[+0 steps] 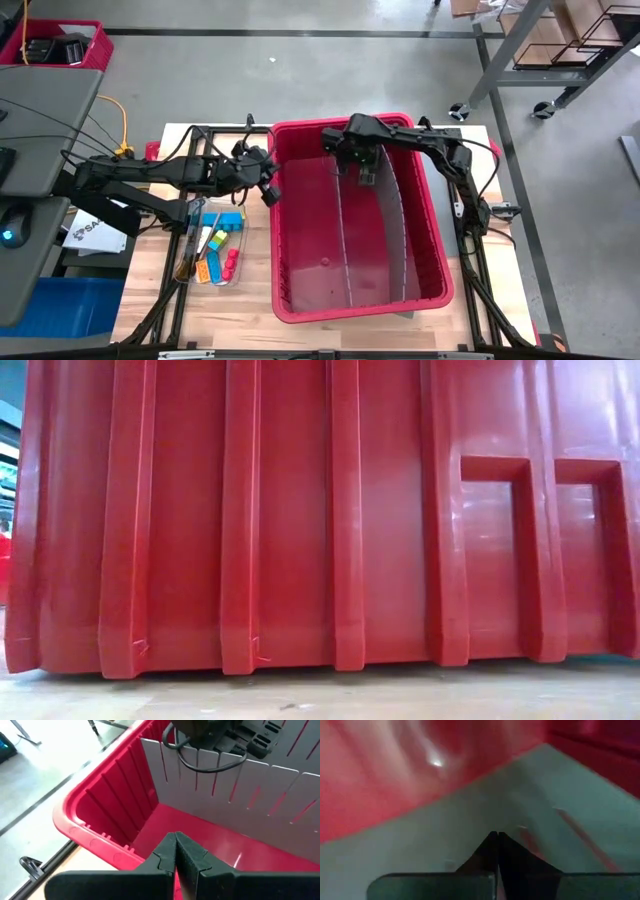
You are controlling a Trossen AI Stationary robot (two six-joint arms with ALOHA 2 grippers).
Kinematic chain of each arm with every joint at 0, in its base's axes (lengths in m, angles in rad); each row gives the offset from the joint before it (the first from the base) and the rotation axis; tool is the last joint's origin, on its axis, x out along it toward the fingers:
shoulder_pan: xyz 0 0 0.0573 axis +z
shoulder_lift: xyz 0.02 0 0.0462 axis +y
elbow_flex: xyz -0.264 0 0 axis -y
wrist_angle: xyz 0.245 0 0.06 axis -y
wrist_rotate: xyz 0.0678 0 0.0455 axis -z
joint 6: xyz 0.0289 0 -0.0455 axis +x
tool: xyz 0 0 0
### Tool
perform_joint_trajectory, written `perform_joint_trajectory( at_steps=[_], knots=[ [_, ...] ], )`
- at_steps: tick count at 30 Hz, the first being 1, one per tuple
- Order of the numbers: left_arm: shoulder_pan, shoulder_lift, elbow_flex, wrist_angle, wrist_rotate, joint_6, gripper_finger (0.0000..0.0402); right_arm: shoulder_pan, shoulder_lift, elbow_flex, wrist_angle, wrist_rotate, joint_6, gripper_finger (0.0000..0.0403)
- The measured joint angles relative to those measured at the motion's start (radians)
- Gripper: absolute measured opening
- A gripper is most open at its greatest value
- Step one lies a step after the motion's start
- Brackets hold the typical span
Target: Sort Items/Unsort Items
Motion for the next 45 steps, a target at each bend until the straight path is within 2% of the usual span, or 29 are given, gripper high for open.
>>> perform_joint_trajectory(
  at_steps=[2,8,11,14,17,20,26,33,37,41,45],
  knots=[
    [0.000,0.000,0.000,-0.015,0.016,-0.021,0.0000,-0.001,0.001,-0.001,0.001,-0.056,0.022,0.0000],
    [0.007,0.000,0.000,-0.041,0.040,-0.049,0.0000,-0.004,0.001,-0.001,0.010,-0.126,0.039,0.0000],
    [0.064,0.000,0.024,-0.075,0.070,-0.188,0.0000,-0.010,0.001,-0.001,0.019,-0.165,0.040,0.0000],
    [0.137,-0.005,0.064,-0.046,0.161,-0.269,0.0000,-0.012,0.001,-0.001,0.025,-0.184,0.041,0.0000],
    [0.198,0.008,0.089,0.032,0.286,-0.153,0.0000,-0.012,0.001,-0.001,0.041,-0.185,0.038,0.0000],
    [0.243,0.079,0.104,-0.001,0.381,-0.085,0.0000,-0.013,0.001,-0.001,0.042,-0.185,0.038,0.0000],
    [0.246,0.249,0.125,-0.009,0.470,0.022,0.0000,-0.013,0.001,-0.001,0.047,-0.205,0.027,0.0000],
    [0.223,0.346,0.129,-0.030,0.404,0.049,0.0000,-0.011,0.001,-0.001,0.052,-0.216,0.028,0.0000],
    [0.220,0.340,0.128,-0.081,0.351,0.055,0.0000,-0.009,0.001,-0.001,0.052,-0.160,0.065,0.0000],
    [0.221,0.317,0.123,-0.116,0.301,0.120,0.0000,-0.009,0.001,-0.001,0.092,-0.215,0.079,0.0000],
    [0.239,0.309,0.122,-0.117,0.262,0.172,0.0000,-0.006,0.001,-0.001,0.201,-0.213,0.163,0.0000]
  ],
)
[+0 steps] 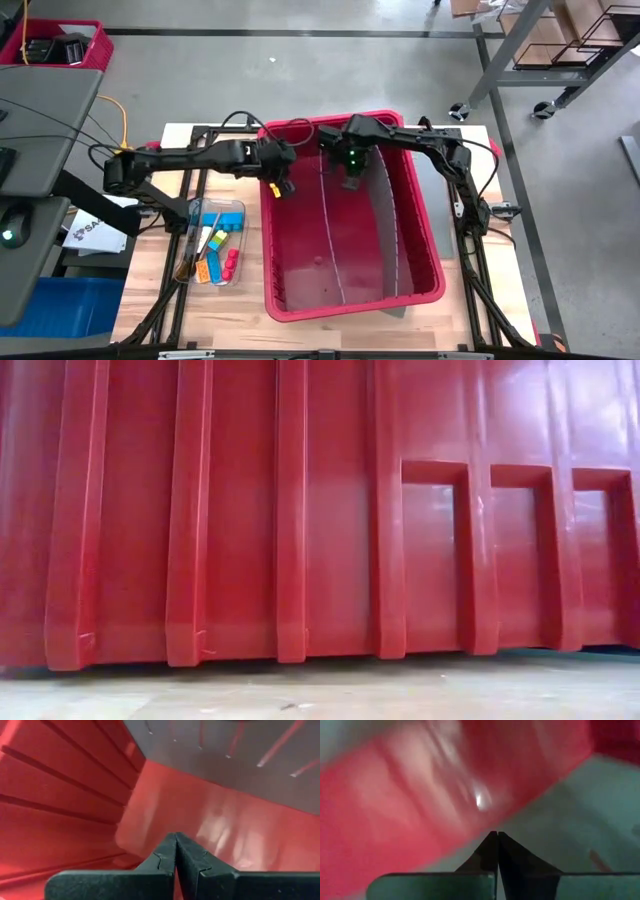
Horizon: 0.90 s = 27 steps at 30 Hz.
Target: Sort Items/Unsort Items
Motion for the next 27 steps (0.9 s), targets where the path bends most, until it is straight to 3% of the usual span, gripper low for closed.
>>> perform_joint_trajectory(
  at_steps=[3,7,10,15,20,22,25,27],
  knots=[
    [0.013,0.000,0.000,0.005,0.008,0.027,0.0000,-0.001,0.000,0.000,0.091,0.000,0.060,0.0000],
    [0.021,0.000,0.000,0.005,0.007,0.045,0.0000,0.000,0.000,0.000,0.151,0.107,0.085,0.0000],
    [0.021,0.000,0.000,0.008,0.007,0.047,0.0000,0.000,-0.019,0.035,0.140,0.094,0.076,0.0000],
    [0.022,0.000,0.000,0.017,0.007,0.055,0.0000,0.006,-0.069,0.200,-0.003,0.057,0.020,0.0000],
    [0.022,0.000,0.000,0.026,0.007,0.083,0.0000,0.018,-0.100,0.365,-0.197,0.235,0.040,0.0000],
    [0.025,0.000,0.000,0.039,0.006,0.090,0.0000,0.002,-0.105,0.382,-0.200,0.267,0.071,0.0000],
    [0.025,0.000,0.000,0.049,0.006,0.089,0.0000,-0.025,-0.109,0.367,-0.201,0.222,0.116,0.0000],
    [0.026,0.000,0.000,0.050,0.007,0.087,0.0000,-0.043,-0.117,0.333,-0.203,0.300,0.161,0.0000]
  ],
)
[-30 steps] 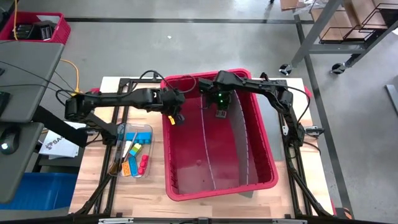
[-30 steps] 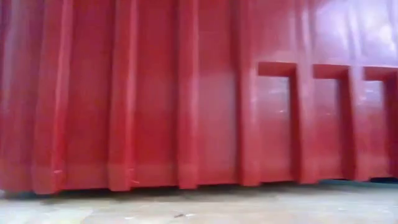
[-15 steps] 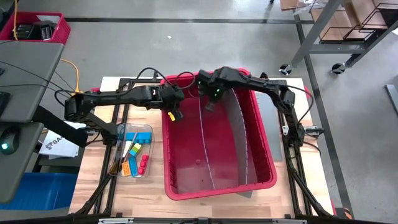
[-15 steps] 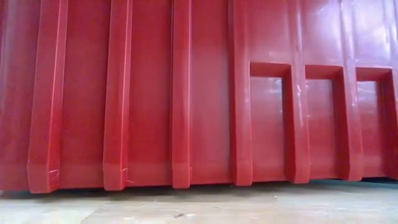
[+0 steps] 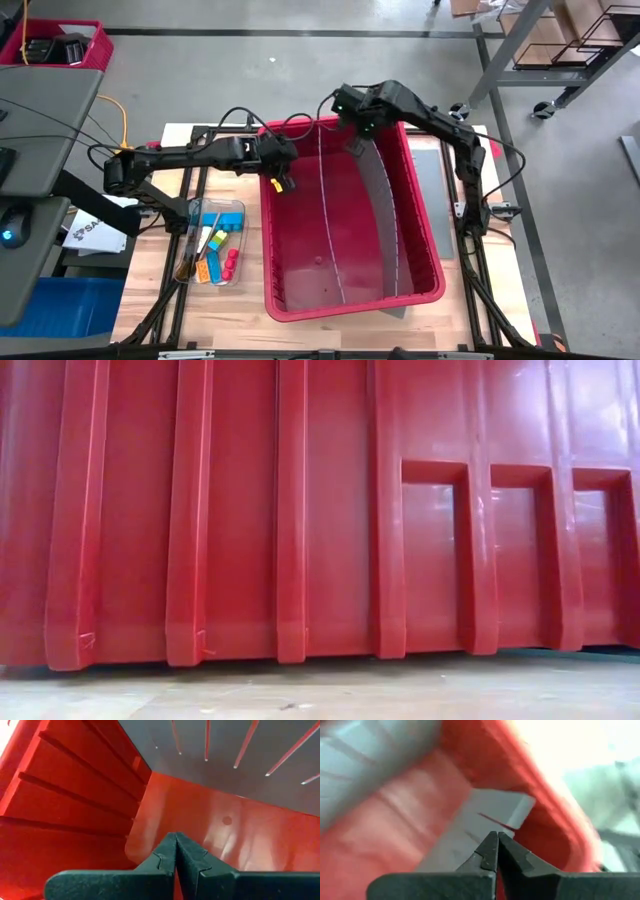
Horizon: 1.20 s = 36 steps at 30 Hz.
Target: Sort Items/Unsort Items
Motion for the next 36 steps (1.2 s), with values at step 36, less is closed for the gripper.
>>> perform_joint_trajectory(
  at_steps=[36],
  knots=[
    [0.004,-0.005,0.001,0.027,0.019,0.021,0.0000,0.019,0.314,-0.018,0.085,-0.429,-0.690,0.0000]
  ],
)
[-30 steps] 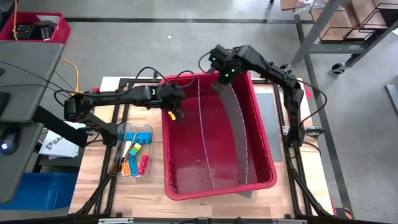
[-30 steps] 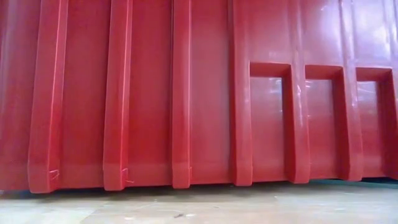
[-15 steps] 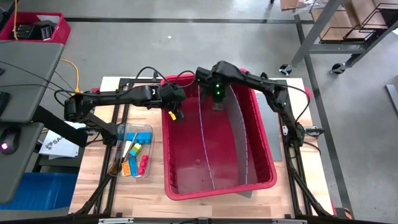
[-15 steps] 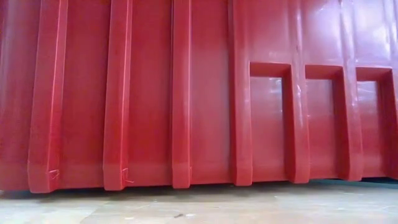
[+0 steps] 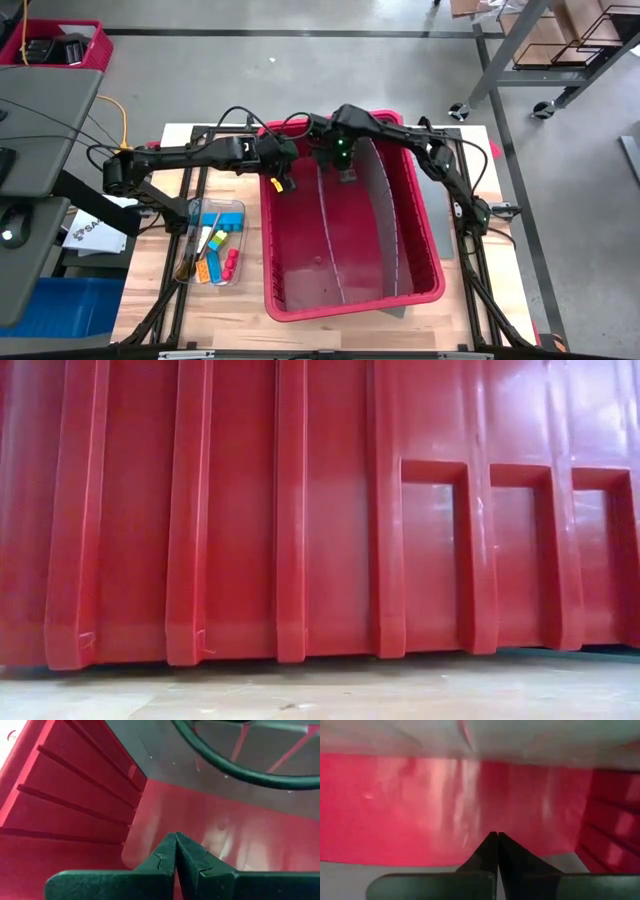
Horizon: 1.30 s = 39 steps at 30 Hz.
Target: Sort Items/Unsort Items
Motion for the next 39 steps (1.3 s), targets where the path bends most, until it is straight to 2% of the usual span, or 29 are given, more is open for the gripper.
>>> perform_joint_trajectory(
  at_steps=[4,13,17,22,31,36,39],
  knots=[
    [0.000,-0.002,0.000,-0.002,-0.017,-0.005,0.0000,-0.001,0.011,-0.002,-0.001,-0.034,-0.003,0.0000],
    [0.019,-0.008,0.000,0.016,-0.023,-0.007,0.0000,-0.011,-0.161,-0.007,-0.072,0.011,-0.015,0.0000],
    [0.020,-0.008,0.000,0.024,-0.012,-0.007,0.0000,-0.012,-0.159,-0.018,-0.087,0.011,-0.015,0.0000],
    [0.020,-0.008,0.000,0.023,-0.017,-0.006,0.0000,0.015,-0.165,-0.146,-0.071,-0.007,-0.015,0.0000],
    [0.019,-0.009,0.000,0.025,-0.032,-0.003,0.0000,0.064,-0.164,-0.426,0.166,0.013,-0.042,0.0000],
    [0.019,-0.009,0.000,0.030,-0.033,-0.010,0.0000,0.056,-0.166,-0.480,0.291,0.063,-0.056,0.0000],
    [0.019,-0.009,0.000,0.030,-0.033,-0.010,0.0000,0.030,-0.164,-0.481,0.307,0.076,-0.071,0.0000]
  ],
)
